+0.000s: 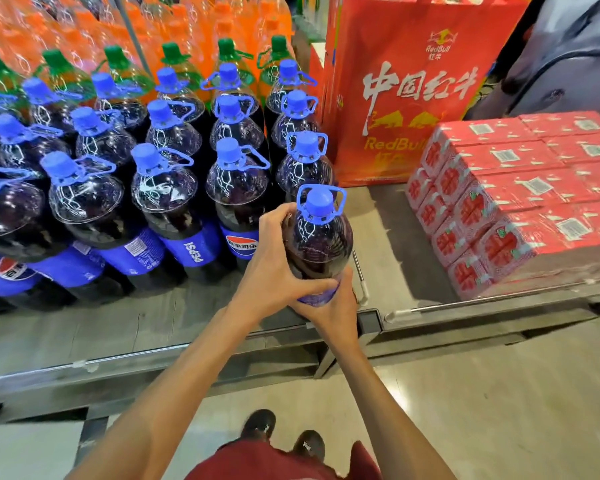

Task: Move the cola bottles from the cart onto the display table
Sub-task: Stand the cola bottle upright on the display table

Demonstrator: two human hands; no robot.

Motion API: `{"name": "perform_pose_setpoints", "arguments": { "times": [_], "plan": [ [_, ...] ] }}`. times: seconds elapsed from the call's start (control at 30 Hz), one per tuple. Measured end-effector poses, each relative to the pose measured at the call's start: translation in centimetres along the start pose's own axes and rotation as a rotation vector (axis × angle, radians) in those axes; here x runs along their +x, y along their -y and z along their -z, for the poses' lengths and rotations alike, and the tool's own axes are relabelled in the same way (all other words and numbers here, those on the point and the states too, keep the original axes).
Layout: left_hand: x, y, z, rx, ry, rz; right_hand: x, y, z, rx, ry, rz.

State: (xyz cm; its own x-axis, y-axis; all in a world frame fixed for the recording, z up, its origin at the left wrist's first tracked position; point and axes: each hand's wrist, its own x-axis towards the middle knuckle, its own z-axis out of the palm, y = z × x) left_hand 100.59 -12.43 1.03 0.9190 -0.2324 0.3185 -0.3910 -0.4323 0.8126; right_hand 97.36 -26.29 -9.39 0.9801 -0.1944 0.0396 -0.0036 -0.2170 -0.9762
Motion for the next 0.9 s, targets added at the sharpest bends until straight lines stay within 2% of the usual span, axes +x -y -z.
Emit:
{"name": "perform_pose_setpoints", "arguments": {
  "times": [0.2,0.37,0.53,0.77,0.9],
  "plan": [
    [-0.6,-0.1,1.2,0.012,0.06,0.008,-0.2,-0.2,-0.2,-0.001,-0.013,-0.028],
    [-0.7,0.5,2.2,0.021,0.101,-0.054,-0.6,0.0,-0.4,-0.05,-0.038,-0.05],
    [-0.3,1.8,3.5,-0.004,0.16,-0.108,-1.1,0.4,-0.4,-0.164,-0.061,-0.101],
    [1.1,3.0,5.7,-0.04,0.277,-0.195,-2.9,1.4,-1.3,-0.362,-0.18,-0.204],
    [0.5,3.5,7.1,0.076,0.281,-0.371,-4.2,3.0,-1.3,-0.525,-0.163,-0.239]
  ]
}}
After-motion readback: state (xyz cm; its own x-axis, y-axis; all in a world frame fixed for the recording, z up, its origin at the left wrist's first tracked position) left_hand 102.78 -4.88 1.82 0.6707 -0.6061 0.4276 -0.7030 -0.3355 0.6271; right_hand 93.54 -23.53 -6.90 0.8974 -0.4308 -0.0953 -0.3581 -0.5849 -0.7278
